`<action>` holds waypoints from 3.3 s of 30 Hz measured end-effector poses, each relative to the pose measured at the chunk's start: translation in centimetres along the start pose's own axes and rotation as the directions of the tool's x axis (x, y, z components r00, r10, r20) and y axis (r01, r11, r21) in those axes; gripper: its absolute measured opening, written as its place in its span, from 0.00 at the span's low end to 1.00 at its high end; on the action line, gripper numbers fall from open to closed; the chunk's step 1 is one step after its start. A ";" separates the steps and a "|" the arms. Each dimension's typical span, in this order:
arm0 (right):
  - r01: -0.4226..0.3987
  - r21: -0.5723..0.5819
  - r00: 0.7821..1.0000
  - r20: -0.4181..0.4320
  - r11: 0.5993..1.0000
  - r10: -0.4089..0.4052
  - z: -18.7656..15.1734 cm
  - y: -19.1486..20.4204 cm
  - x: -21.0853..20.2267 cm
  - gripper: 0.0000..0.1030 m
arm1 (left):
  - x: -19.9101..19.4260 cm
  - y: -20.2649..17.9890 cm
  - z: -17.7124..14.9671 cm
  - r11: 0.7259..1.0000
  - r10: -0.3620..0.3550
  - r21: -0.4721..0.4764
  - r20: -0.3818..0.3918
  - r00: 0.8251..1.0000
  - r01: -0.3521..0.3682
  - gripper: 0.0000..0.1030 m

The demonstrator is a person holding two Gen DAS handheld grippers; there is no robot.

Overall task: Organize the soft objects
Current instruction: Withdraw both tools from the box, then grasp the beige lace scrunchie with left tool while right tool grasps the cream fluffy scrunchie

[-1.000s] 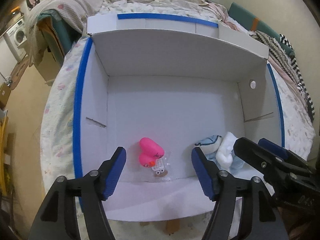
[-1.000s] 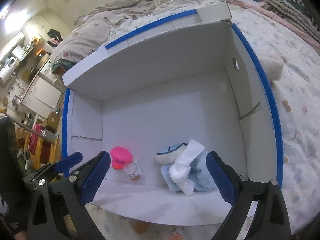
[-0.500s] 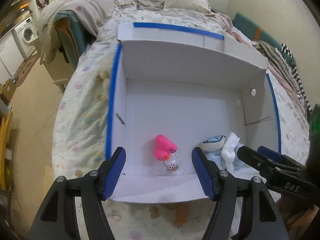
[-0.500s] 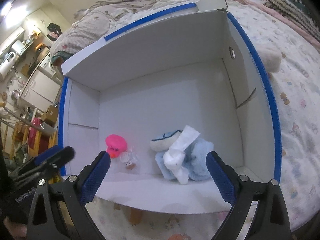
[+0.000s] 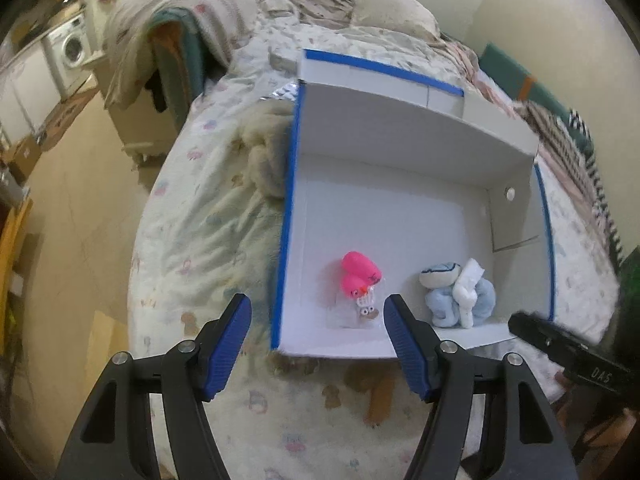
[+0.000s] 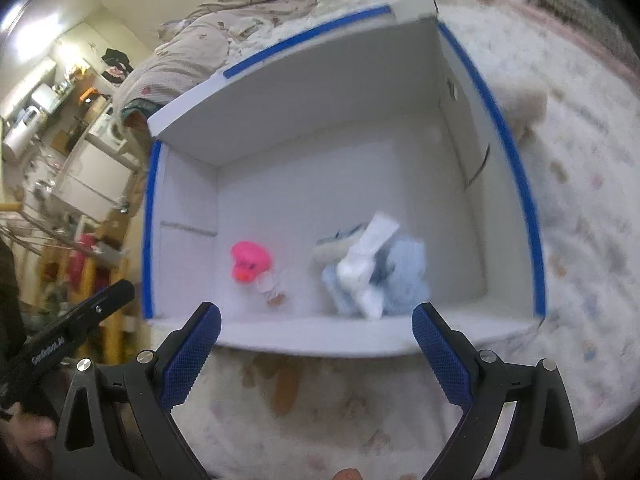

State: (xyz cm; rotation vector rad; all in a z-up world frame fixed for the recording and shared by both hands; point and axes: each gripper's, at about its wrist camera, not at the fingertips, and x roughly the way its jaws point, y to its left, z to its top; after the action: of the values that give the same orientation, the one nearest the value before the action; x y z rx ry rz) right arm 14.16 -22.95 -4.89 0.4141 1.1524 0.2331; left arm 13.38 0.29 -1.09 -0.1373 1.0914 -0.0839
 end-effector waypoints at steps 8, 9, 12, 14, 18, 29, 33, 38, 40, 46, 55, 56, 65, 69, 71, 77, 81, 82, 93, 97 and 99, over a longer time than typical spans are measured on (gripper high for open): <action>-0.084 0.078 0.996 -0.022 0.993 0.086 -1.1 -1.4 -0.9 1.00 | -0.2 1.5 -1.5 0.999 0.011 -0.042 -0.067 0.998 -0.014 0.68; -0.089 0.081 0.995 -0.032 0.993 0.091 -1.3 -1.3 -0.8 1.00 | 0.2 1.6 -1.9 0.998 0.000 -0.055 -0.092 0.996 -0.005 0.68; -0.096 0.076 0.993 -0.056 0.992 0.100 -1.8 -1.2 -0.6 1.00 | 1.0 1.8 -2.7 0.997 -0.011 -0.075 -0.133 0.991 0.001 0.68; -0.087 0.074 0.993 -0.076 0.993 0.093 -2.0 -1.2 -0.1 1.00 | 1.6 1.8 -2.9 0.996 -0.017 -0.086 -0.159 0.987 0.003 0.68; -0.035 0.061 0.989 -0.144 0.998 0.043 -2.6 -1.0 1.6 1.00 | 2.3 1.6 -3.1 0.996 0.012 -0.079 -0.169 0.986 -0.026 0.68; 0.018 0.064 0.978 -0.210 0.998 -0.004 -3.4 -2.2 4.2 1.00 | 3.6 1.1 -2.7 0.997 0.014 -0.068 -0.184 0.983 -0.027 0.68; 0.010 0.091 0.977 -0.215 0.996 0.010 -3.0 -2.8 4.4 1.00 | 4.0 0.9 -2.8 0.998 -0.006 -0.066 -0.186 0.982 -0.006 0.71; 0.008 0.086 0.972 -0.233 0.996 0.012 -2.9 -2.6 5.0 1.00 | 4.4 0.0 -3.1 0.999 -0.031 -0.026 -0.190 0.981 0.026 0.72; 0.012 0.085 0.971 -0.241 0.996 0.008 -2.9 -2.7 5.2 1.00 | 4.7 0.1 -3.4 0.999 -0.033 -0.024 -0.214 0.976 0.028 0.72; 0.019 0.107 0.968 -0.250 0.994 0.009 -2.7 -3.1 5.7 1.00 | 7.3 0.5 -5.0 0.999 0.025 0.032 -0.278 0.960 -0.016 0.72; 0.065 0.034 0.961 -0.271 0.997 -0.054 -2.5 -2.4 8.8 0.92 | 12.2 0.8 -5.4 1.000 0.000 -0.014 -0.304 0.953 -0.004 0.72; 0.073 0.024 0.960 -0.271 0.997 -0.064 -2.5 -2.2 9.3 0.89 | 12.4 0.5 -5.4 1.000 0.025 0.015 -0.298 0.954 -0.022 0.72; 0.155 -0.092 0.947 -0.271 0.984 -0.174 -2.5 -0.7 12.5 0.76 | 13.4 0.4 -5.9 0.999 0.046 0.024 -0.321 0.946 -0.040 0.16; 0.177 -0.157 0.941 -0.262 0.972 -0.214 -2.8 0.7 13.2 0.44 | 13.2 0.3 -6.2 0.999 0.038 0.040 -0.333 0.942 -0.026 0.11; 0.161 -0.173 0.942 -0.267 0.972 -0.204 -2.9 1.0 13.2 0.32 | 12.8 0.0 -6.3 0.998 0.052 0.060 -0.329 0.943 -0.035 0.10; 0.136 -0.188 0.950 -0.255 0.973 -0.182 -3.0 1.8 12.3 0.22 | 11.4 -0.7 -6.0 0.997 0.050 0.067 -0.312 0.949 -0.030 0.09; 0.117 -0.193 0.957 -0.241 0.974 -0.162 -3.0 2.4 11.3 0.22 | 10.0 -0.7 -5.9 0.998 0.046 0.060 -0.293 0.955 -0.030 0.09; 0.117 -0.196 0.958 -0.237 0.974 -0.163 -3.0 2.5 11.1 0.22 | 9.7 -0.7 -5.9 0.998 0.045 0.059 -0.290 0.956 -0.029 0.09; 0.093 -0.200 0.972 -0.193 0.975 -0.132 -4.6 1.2 5.7 0.22 | 7.3 -0.2 -4.8 0.998 0.036 0.060 -0.250 0.968 -0.022 0.09; 0.073 -0.195 0.977 -0.182 0.978 -0.109 -4.4 1.5 3.7 0.22 | 6.7 0.4 -5.2 0.998 0.036 0.055 -0.245 0.969 -0.024 0.09; 0.060 -0.192 0.980 -0.176 0.980 -0.094 -4.3 1.7 2.5 0.22 | 6.1 0.4 -5.2 0.998 0.033 0.060 -0.240 0.970 -0.019 0.09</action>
State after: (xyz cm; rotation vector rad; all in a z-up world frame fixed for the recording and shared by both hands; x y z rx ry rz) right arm 11.24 -19.61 -7.75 0.1850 1.3127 0.3133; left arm 11.61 -0.53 -8.87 -0.0620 1.3315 -0.1108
